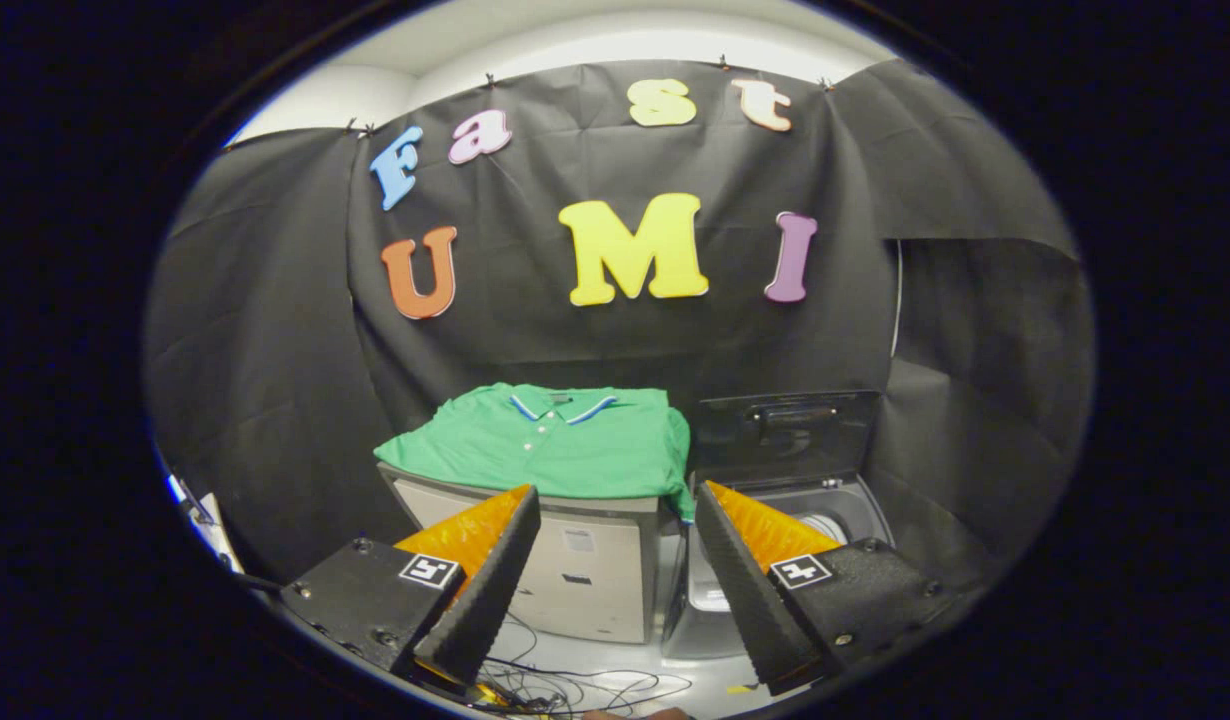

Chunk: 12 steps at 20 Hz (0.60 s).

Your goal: Put the clothes into the washing machine and then close the washing machine lid.

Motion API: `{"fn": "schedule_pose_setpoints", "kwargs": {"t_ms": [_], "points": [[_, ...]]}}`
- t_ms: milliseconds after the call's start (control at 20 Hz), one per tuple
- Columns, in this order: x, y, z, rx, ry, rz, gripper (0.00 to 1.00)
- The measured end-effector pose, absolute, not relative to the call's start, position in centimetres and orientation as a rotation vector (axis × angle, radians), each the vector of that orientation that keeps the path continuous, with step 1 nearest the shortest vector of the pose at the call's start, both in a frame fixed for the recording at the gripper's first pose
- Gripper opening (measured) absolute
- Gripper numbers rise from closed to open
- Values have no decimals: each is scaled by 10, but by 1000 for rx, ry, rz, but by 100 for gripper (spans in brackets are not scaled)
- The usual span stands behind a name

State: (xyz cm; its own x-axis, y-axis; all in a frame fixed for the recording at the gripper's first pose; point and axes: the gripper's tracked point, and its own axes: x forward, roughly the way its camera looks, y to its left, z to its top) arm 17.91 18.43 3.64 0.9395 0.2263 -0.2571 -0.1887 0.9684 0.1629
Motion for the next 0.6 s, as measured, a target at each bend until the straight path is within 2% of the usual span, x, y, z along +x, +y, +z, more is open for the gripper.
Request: {"fn": "schedule_pose_setpoints", "kwargs": {"t_ms": [350,600], "points": [[260,254,27,117,506,345,98],[312,289,33,67,593,380,98]]}}
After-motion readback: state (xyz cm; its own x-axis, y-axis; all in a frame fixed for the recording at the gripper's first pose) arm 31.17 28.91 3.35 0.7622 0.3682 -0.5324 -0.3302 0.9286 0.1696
